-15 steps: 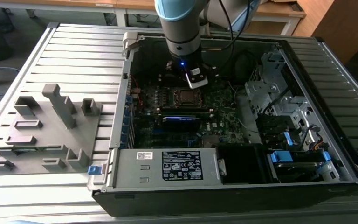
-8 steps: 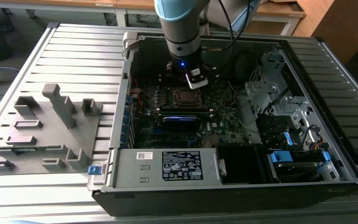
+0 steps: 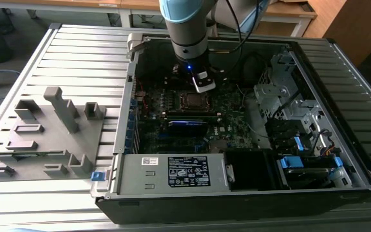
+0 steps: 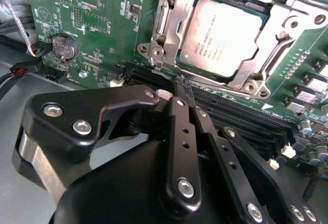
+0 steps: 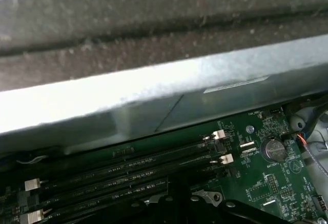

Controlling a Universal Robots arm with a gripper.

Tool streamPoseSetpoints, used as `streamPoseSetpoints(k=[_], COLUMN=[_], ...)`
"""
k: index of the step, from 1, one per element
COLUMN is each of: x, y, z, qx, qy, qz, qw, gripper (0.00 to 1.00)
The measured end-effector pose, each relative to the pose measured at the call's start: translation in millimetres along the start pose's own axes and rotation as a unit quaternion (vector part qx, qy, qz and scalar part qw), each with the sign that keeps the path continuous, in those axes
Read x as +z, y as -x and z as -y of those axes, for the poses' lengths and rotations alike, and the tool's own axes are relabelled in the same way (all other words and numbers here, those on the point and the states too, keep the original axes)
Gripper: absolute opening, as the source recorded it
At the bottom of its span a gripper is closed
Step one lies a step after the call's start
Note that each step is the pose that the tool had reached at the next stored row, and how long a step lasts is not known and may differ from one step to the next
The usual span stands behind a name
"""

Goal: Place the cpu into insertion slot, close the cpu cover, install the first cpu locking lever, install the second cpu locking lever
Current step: 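Install the first cpu locking lever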

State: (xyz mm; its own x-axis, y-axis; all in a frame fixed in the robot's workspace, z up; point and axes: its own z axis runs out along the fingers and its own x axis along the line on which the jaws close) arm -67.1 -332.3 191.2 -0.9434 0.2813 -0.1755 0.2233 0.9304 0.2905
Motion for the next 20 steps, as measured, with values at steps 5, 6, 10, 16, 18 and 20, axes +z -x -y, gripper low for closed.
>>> streamPoseSetpoints(k=[5, 6, 10, 16, 18, 20], x=[1.9, 2.0, 2.1, -1.3, -2.6, -2.7], y=[-0.3, -0.3, -0.4, 0.3, 0.4, 0.3], z=[0.5, 0.6, 0.6, -0.5, -1.1, -1.6], qx=[-0.001, -0.001, -0.001, -0.001, -0.001, -0.001], qy=[0.0008, 0.0008, 0.0005, 0.0006, 0.0006, 0.0008], qz=[0.0026, 0.0028, 0.0032, 0.0032, 0.0032, 0.0032], qw=[1.00000, 1.00000, 0.99999, 0.99999, 0.99999, 0.99999], gripper=[0.11, 0.11, 0.11, 0.11, 0.11, 0.11])
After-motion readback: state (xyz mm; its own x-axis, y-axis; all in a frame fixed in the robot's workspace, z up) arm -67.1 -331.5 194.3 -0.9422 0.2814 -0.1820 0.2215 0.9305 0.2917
